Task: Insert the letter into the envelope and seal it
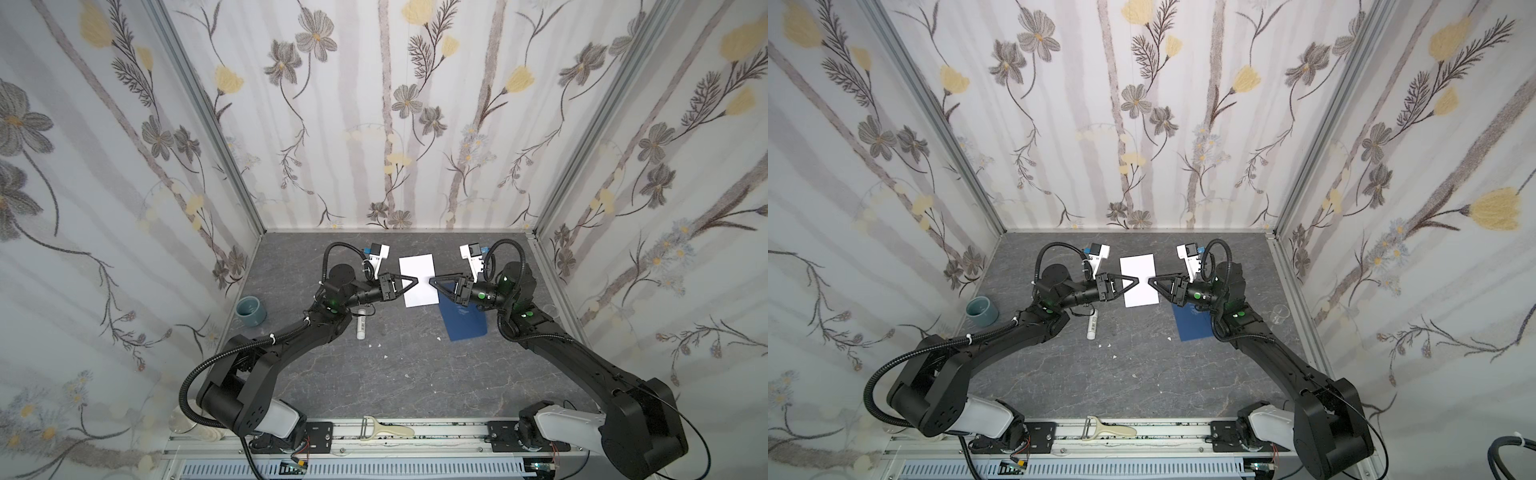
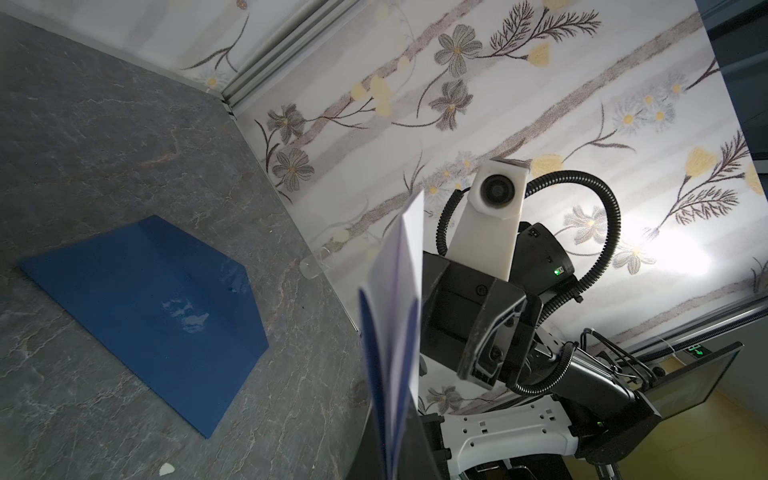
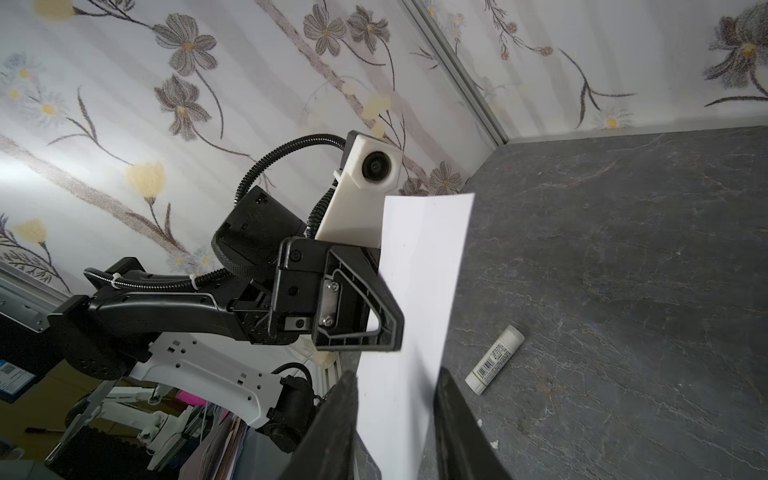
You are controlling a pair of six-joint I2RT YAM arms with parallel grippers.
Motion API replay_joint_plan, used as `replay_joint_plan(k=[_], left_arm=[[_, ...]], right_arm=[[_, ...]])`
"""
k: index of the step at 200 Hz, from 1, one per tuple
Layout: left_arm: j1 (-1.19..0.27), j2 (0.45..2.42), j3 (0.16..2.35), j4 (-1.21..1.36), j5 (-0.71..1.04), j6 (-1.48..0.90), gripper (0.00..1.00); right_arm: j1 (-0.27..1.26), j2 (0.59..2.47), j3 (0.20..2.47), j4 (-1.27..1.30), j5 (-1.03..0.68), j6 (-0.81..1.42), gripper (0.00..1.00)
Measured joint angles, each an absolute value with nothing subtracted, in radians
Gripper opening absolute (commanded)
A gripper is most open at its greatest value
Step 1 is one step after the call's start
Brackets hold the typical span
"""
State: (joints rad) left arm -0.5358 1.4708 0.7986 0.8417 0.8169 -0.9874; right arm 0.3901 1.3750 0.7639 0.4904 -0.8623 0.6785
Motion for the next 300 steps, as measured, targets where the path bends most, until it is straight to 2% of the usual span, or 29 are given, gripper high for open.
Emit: replay_joint_plan(k=[16,29,41,48,74,85,94,100,108,110,118,124,129,149,177,182,189,198,213,222,232,243,254,263,275,282,292,296,300], left_arm=[[-0.536,1.471,0.799,0.842,0.813,-0.989,0.00],[-0.536,1.471,0.799,0.841,0.811,-0.992,0.00],[-0.536,1.471,0.799,0.841,0.809,-0.992,0.00],[-0.536,1.471,0.799,0.842,0.806,-0.993,0.00],[-0.536,1.473,0.799,0.842,0.798,-0.994,0.00],[-0.536,1.473,0.799,0.842,0.794,-0.995,0.00],[-0.536,1.473,0.799,0.842,0.790,-0.995,0.00],[-0.536,1.473,0.799,0.842,0.787,-0.995,0.00],[-0.536,1.473,0.799,0.842,0.786,-0.995,0.00],[-0.536,1.473,0.799,0.842,0.785,-0.995,0.00],[-0.536,1.473,0.799,0.842,0.785,-0.995,0.00],[-0.536,1.473,0.799,0.841,0.785,-0.995,0.00],[-0.536,1.473,0.799,0.842,0.783,-0.996,0.00],[-0.536,1.472,0.799,0.842,0.774,-0.998,0.00],[-0.536,1.467,0.798,0.842,0.754,-0.999,0.00],[-0.536,1.465,0.798,0.842,0.751,-1.000,0.00],[-0.536,1.462,0.798,0.842,0.741,-1.001,0.00],[-0.536,1.457,0.796,0.842,0.730,-1.003,0.00],[-0.536,1.449,0.793,0.843,0.717,-1.007,0.00],[-0.536,1.444,0.789,0.843,0.710,-1.013,0.00],[-0.536,1.441,0.785,0.843,0.704,-1.014,0.00],[-0.537,1.436,0.782,0.843,0.696,-1.018,0.00],[-0.537,1.431,0.779,0.844,0.686,-1.021,0.00],[-0.537,1.426,0.775,0.846,0.677,-1.020,0.00],[-0.537,1.418,0.767,0.849,0.661,-1.021,0.00],[-0.537,1.416,0.766,0.849,0.656,-1.022,0.00],[-0.537,1.413,0.764,0.849,0.650,-1.025,0.00],[-0.537,1.412,0.762,0.850,0.647,-1.024,0.00],[-0.537,1.412,0.762,0.852,0.648,-1.025,0.00]], right_arm=[[0.392,1.375,0.754,0.504,-0.862,0.682,0.00],[0.392,1.374,0.736,0.501,-0.862,0.680,0.24],[0.392,1.374,0.726,0.492,-0.862,0.681,0.38],[0.393,1.374,0.724,0.493,-0.862,0.681,0.40],[0.394,1.369,0.719,0.497,-0.865,0.680,0.35],[0.397,1.369,0.716,0.497,-0.866,0.680,0.23],[0.398,1.370,0.713,0.497,-0.866,0.680,0.06],[0.400,1.372,0.712,0.497,-0.867,0.681,0.01],[0.401,1.375,0.711,0.497,-0.870,0.685,0.05],[0.402,1.376,0.711,0.498,-0.870,0.691,0.10],[0.404,1.378,0.710,0.499,-0.870,0.688,0.16],[0.404,1.380,0.710,0.501,-0.870,0.688,0.24],[0.404,1.380,0.710,0.502,-0.870,0.689,0.34],[0.407,1.380,0.710,0.503,-0.874,0.691,0.40],[0.415,1.382,0.709,0.505,-0.883,0.692,0.37],[0.418,1.383,0.708,0.504,-0.884,0.695,0.30],[0.421,1.387,0.706,0.504,-0.884,0.698,0.12],[0.426,1.391,0.705,0.504,-0.884,0.698,0.00],[0.432,1.395,0.704,0.503,-0.884,0.707,0.00],[0.433,1.397,0.702,0.508,-0.884,0.699,0.18],[0.433,1.398,0.699,0.511,-0.884,0.699,0.31],[0.435,1.396,0.696,0.511,-0.884,0.699,0.37],[0.435,1.393,0.691,0.511,-0.884,0.699,0.36],[0.435,1.388,0.686,0.512,-0.883,0.699,0.30],[0.437,1.385,0.680,0.520,-0.884,0.699,0.09],[0.437,1.385,0.677,0.524,-0.884,0.700,0.00],[0.437,1.385,0.671,0.528,-0.884,0.707,0.00],[0.438,1.385,0.669,0.531,-0.883,0.717,0.07],[0.439,1.385,0.666,0.537,-0.883,0.715,0.20]])
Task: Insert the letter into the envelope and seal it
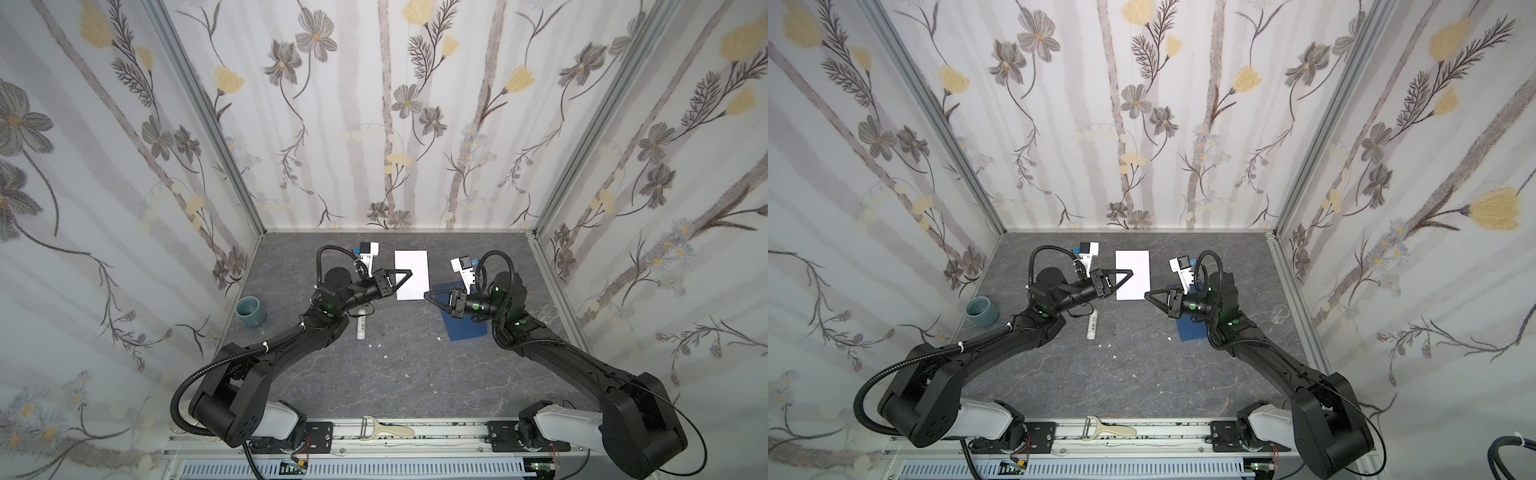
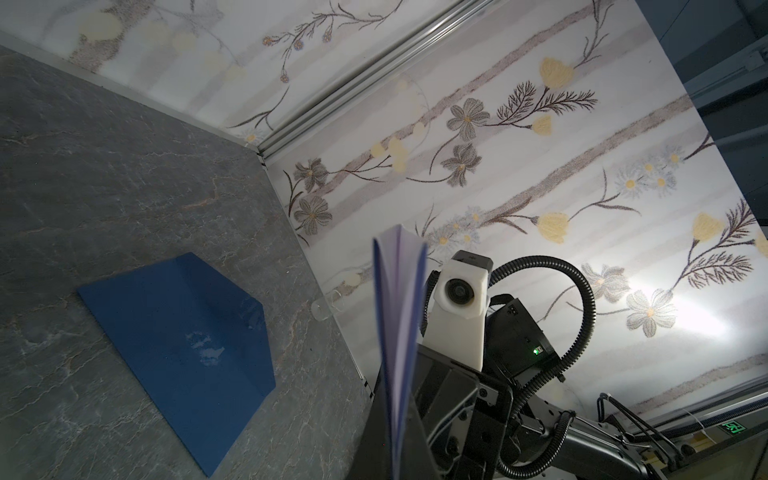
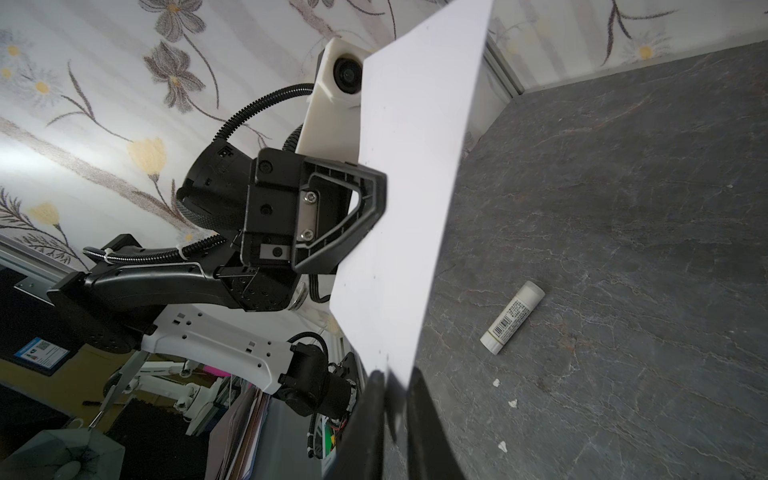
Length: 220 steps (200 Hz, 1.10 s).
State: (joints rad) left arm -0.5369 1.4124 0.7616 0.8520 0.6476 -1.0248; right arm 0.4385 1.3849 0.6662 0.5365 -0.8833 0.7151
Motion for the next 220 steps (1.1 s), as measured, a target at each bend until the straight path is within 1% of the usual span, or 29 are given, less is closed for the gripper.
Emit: replay_joint_plan(k=[3,7,20,31,84,120,179,220], left_arm=[[-0.537,1.412,0.760,0.854,0.645,-1.025,0.00],[-0.537,1.412,0.759,0.855,0.643,-1.025,0.00],[-0.537,1.412,0.753,0.857,0.636,-1.027,0.00],[-0.537,1.412,0.741,0.860,0.624,-1.027,0.00],[-0.527,1.420,0.612,0.862,0.573,-1.026,0.00],[-0.540,1.443,0.540,0.825,0.517,-1.032,0.00],[-0.614,1.516,0.524,0.692,0.411,-1.039,0.00],[-0.644,1.607,0.537,0.644,0.359,-1.055,0.00]], right_arm=[[0.439,1.385,0.665,0.538,-0.883,0.717,0.29],[0.439,1.385,0.664,0.540,-0.883,0.717,0.35],[0.438,1.381,0.659,0.540,-0.881,0.717,0.43],[0.438,1.372,0.653,0.534,-0.880,0.717,0.47],[0.365,1.309,0.605,0.492,-0.821,0.687,0.49],[0.349,1.293,0.594,0.450,-0.793,0.672,0.50],[0.345,1.295,0.588,0.444,-0.775,0.672,0.50],[0.344,1.295,0.583,0.443,-0.759,0.672,0.51]])
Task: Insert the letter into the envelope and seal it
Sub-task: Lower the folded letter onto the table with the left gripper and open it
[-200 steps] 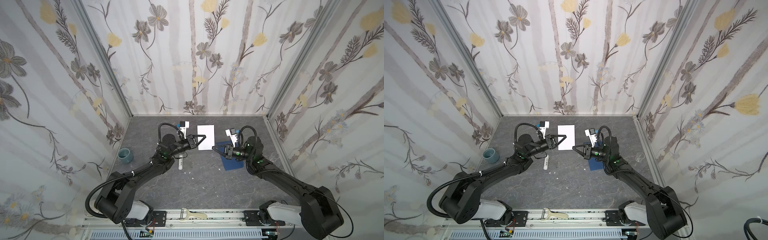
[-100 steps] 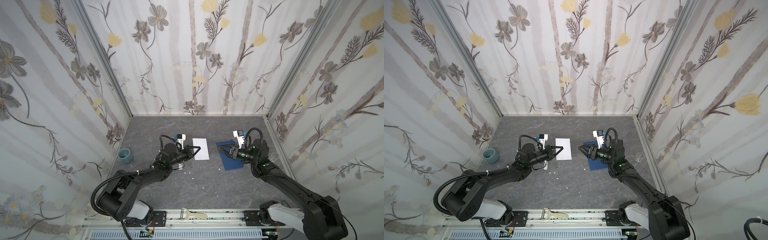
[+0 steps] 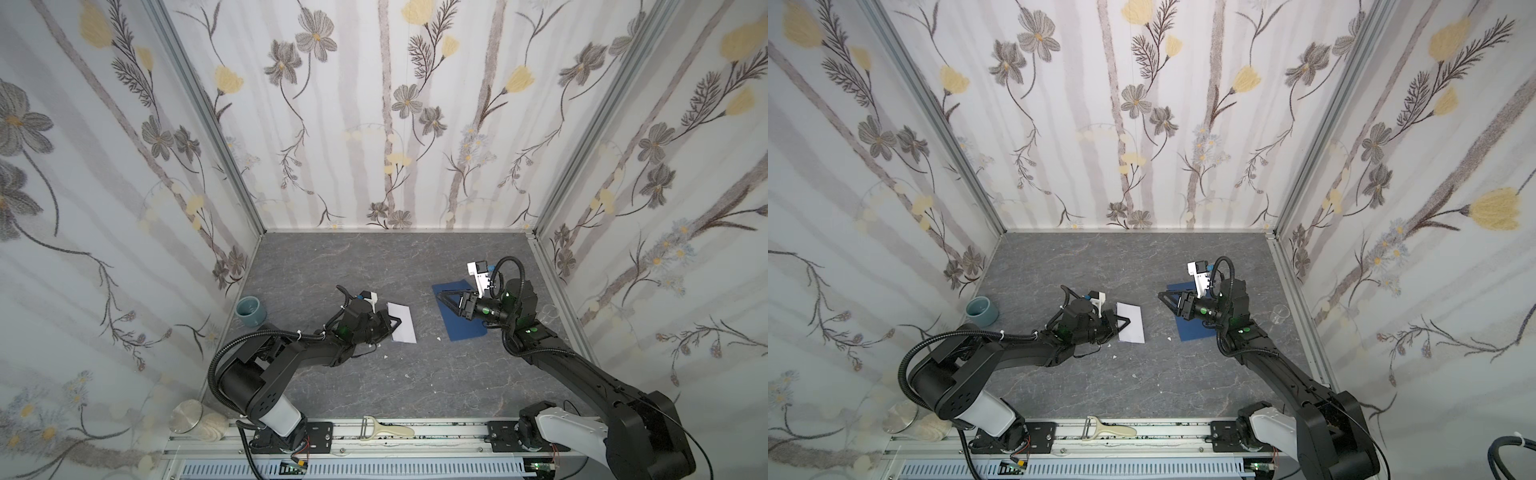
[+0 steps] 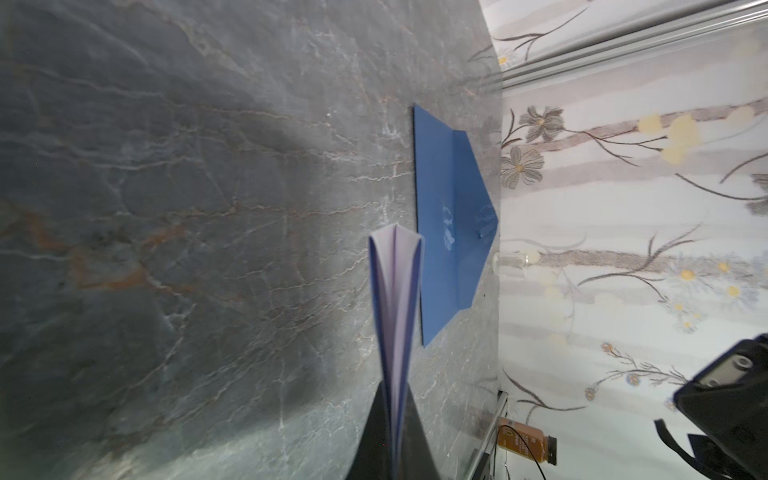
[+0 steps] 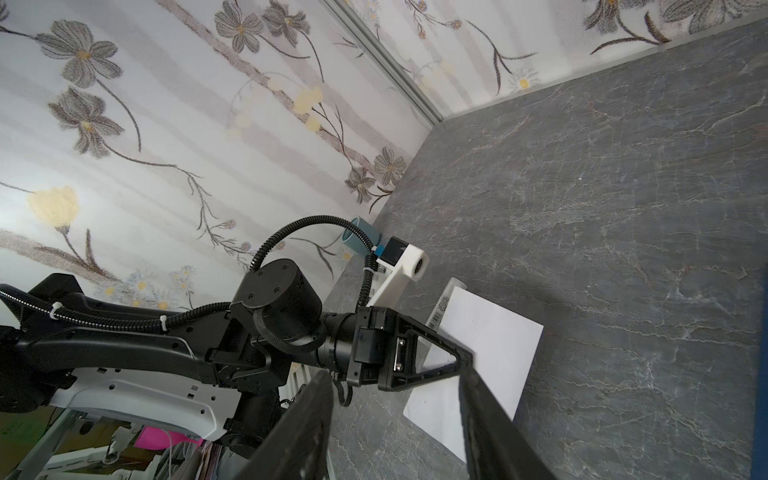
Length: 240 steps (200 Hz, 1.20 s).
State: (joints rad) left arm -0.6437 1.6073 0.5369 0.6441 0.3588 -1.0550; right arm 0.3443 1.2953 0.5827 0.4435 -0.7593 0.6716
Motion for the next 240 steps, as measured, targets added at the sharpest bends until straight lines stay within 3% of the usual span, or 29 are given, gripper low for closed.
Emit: replay_joint_plan(k=[27,73,90,111,123,167,213,240], left_arm=[[-0.652,1.645,0.545,0.623,0.333,-1.056,0.01],[-0.653,1.656,0.567,0.548,0.287,-1.045,0.11],[-0.653,1.656,0.580,0.505,0.269,-1.020,0.22],[-0.653,1.654,0.603,0.442,0.239,-1.003,0.25],[-0.653,1.648,0.615,0.404,0.221,-0.989,0.34],[-0.653,1.592,0.658,0.264,0.136,-0.937,0.50],[-0.649,1.493,0.641,0.172,0.078,-0.926,0.51],[-0.641,1.411,0.629,0.125,0.050,-0.923,0.51]], right_arm=[[0.341,1.295,0.577,0.444,-0.753,0.671,0.52],[0.334,1.299,0.574,0.444,-0.752,0.668,0.53],[0.334,1.310,0.574,0.445,-0.752,0.669,0.53],[0.334,1.324,0.574,0.447,-0.753,0.669,0.53],[0.334,1.328,0.574,0.448,-0.754,0.669,0.53],[0.333,1.330,0.575,0.453,-0.756,0.670,0.55],[0.291,1.325,0.587,0.411,-0.743,0.660,0.55],[0.223,1.306,0.631,0.276,-0.651,0.603,0.56]])
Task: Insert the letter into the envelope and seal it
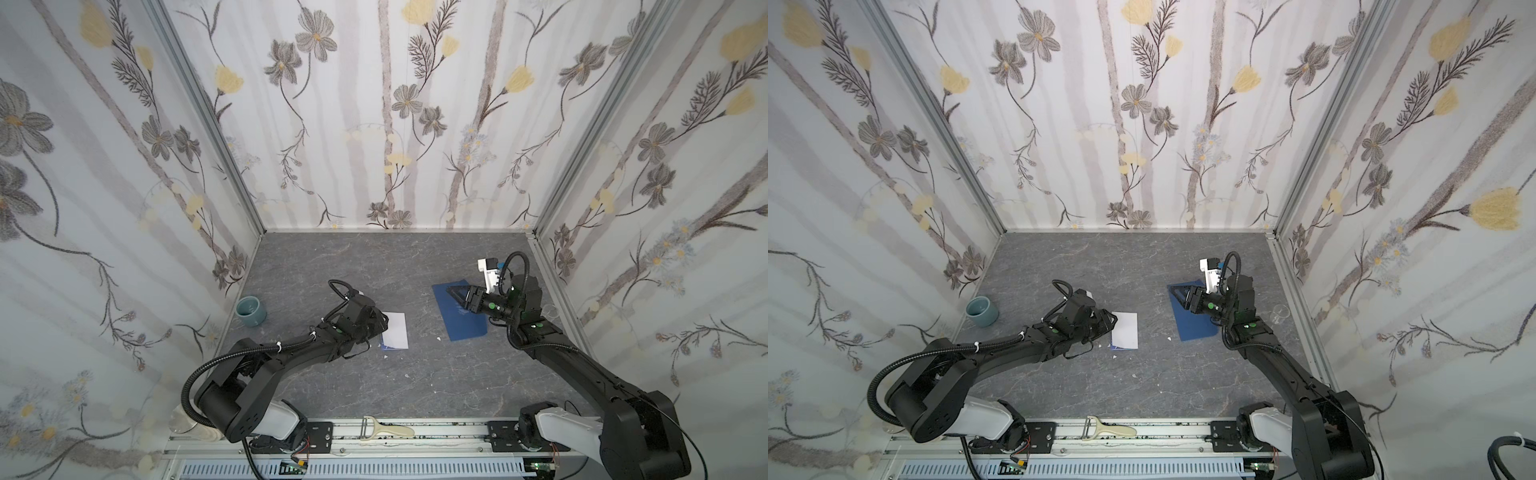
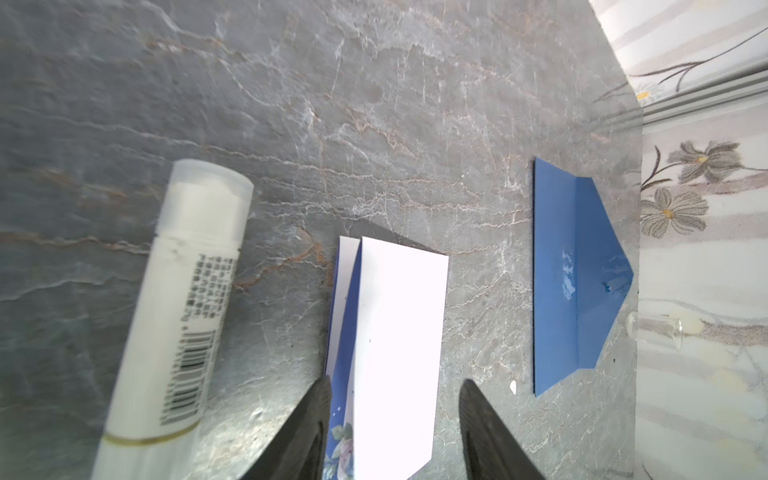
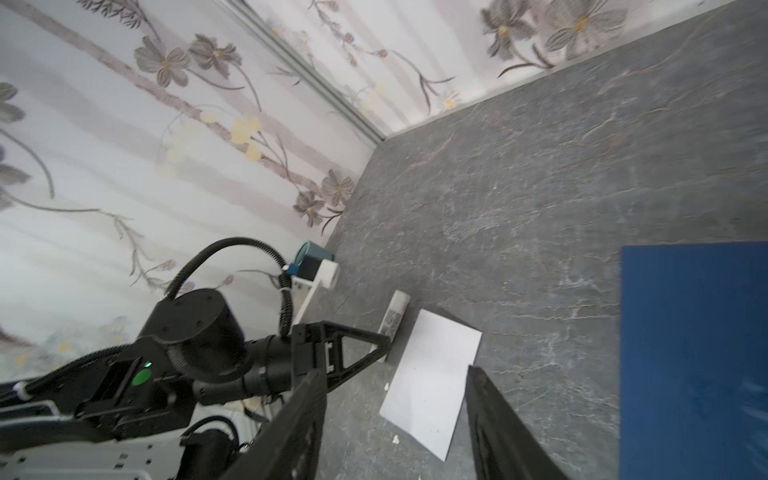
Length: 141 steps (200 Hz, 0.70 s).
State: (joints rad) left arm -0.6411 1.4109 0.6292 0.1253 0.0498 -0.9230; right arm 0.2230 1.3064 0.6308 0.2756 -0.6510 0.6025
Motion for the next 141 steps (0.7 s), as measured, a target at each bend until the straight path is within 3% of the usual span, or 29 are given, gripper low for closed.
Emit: replay_joint_plan(k=[66,141], left_arm=[[-0.628,1.240,0.651,0.094,0.011,-0.849,0.54],[-0.589,1.215,0.685,0.172,0.127,-0.764,0.54]], right_arm=[[0.086,1.318,0.654,-0.007,-0.289,0.442,0.59],[0.046,1.520,0.706,-0.054,-0.147,0.388,0.54]])
